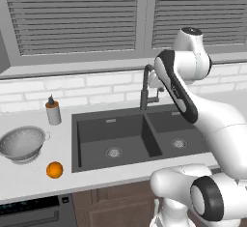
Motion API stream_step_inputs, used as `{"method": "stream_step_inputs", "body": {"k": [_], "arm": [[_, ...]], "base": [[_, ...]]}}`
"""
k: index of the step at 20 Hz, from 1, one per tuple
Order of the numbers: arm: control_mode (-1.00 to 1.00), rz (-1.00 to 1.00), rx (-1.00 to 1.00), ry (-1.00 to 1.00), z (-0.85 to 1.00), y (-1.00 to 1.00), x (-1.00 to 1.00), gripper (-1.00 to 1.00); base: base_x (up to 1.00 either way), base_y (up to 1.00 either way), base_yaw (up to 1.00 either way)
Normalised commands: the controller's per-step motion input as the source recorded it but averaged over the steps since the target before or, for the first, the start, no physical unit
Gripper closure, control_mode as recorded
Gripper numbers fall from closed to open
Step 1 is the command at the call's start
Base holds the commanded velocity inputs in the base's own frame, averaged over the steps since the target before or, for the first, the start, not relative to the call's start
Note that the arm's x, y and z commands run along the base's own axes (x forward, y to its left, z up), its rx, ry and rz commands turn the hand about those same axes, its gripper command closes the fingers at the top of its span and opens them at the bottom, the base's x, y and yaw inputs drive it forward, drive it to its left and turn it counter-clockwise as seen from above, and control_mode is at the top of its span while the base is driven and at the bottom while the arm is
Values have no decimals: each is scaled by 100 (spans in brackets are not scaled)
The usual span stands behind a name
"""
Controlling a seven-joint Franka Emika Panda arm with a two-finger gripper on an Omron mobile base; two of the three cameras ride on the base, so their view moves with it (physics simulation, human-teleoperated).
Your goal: Put the colander in the sink, put the orange in the colander, and turn on the sink faucet and pour water over the colander.
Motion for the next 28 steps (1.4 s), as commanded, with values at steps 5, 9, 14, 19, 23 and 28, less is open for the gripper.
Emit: {"method": "stream_step_inputs", "body": {"k": [5, 9, 14, 19, 23, 28], "arm": [[-100, 1, 0, -2, -1, 4, -52, -100], [-100, 12, -18, -28, -8, 92, -92, -100], [-100, 13, -24, -47, -19, 96, -57, -100], [-100, 3, -29, -25, -25, 100, -14, -100], [-100, 0, -21, -16, -29, 100, 0, -100], [-100, -2, 0, -1, -4, 11, 13, -100]], "base": [[0, 0, 0], [0, 0, 0], [0, 0, 0], [0, 0, 0], [0, 0, 0], [0, 0, 0]]}}
